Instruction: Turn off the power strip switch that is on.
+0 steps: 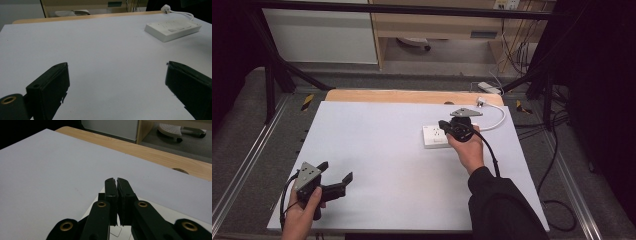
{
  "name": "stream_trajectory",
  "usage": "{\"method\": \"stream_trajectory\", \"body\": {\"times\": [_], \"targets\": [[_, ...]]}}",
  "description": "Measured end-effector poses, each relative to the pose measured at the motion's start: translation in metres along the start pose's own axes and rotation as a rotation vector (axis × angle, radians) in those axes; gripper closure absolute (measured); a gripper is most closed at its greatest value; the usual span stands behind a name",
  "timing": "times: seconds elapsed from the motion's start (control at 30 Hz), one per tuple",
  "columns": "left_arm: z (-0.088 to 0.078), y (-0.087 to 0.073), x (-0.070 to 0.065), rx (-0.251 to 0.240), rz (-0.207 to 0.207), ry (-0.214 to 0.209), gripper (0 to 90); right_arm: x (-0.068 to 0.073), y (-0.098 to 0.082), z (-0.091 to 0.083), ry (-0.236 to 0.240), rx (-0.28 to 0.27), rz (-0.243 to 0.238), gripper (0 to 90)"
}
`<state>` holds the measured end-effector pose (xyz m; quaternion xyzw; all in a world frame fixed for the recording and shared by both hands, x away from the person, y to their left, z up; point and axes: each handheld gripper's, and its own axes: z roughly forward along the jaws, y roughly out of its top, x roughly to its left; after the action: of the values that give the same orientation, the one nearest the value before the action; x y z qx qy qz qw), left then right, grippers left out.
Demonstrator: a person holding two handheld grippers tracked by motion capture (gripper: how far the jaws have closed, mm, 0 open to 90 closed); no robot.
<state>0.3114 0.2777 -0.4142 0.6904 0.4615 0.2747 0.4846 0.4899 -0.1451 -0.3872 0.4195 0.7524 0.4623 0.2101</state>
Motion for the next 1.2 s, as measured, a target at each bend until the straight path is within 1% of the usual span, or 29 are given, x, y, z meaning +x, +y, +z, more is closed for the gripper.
{"method": "stream_trajectory", "body": {"times": [0.17, 0.37, 0.63, 1.03, 1.1, 1.2], "targets": [[0.000, 0.000, 0.001, 0.004, -0.002, 0.001, 5.3, -0.002, -0.005, 0.002, -0.002, 0.007, 0.018, 90.0], [0.000, 0.000, 0.000, 0.005, -0.001, 0.000, 5.3, -0.001, -0.010, 0.006, 0.002, 0.018, 0.022, 90.0], [0.000, 0.000, 0.000, 0.006, -0.001, 0.001, 5.3, 0.002, -0.012, 0.010, 0.013, 0.026, 0.023, 90.0], [0.001, -0.001, 0.000, 0.006, 0.001, -0.001, 5.3, 0.005, -0.017, 0.015, 0.029, 0.059, 0.033, 90.0], [0.001, -0.001, 0.000, 0.008, 0.003, -0.002, 5.3, 0.006, -0.018, 0.017, 0.033, 0.079, 0.033, 90.0], [0.001, -0.001, 0.000, 0.007, 0.003, -0.002, 5.3, 0.007, -0.019, 0.018, 0.036, 0.084, 0.035, 90.0]]}}
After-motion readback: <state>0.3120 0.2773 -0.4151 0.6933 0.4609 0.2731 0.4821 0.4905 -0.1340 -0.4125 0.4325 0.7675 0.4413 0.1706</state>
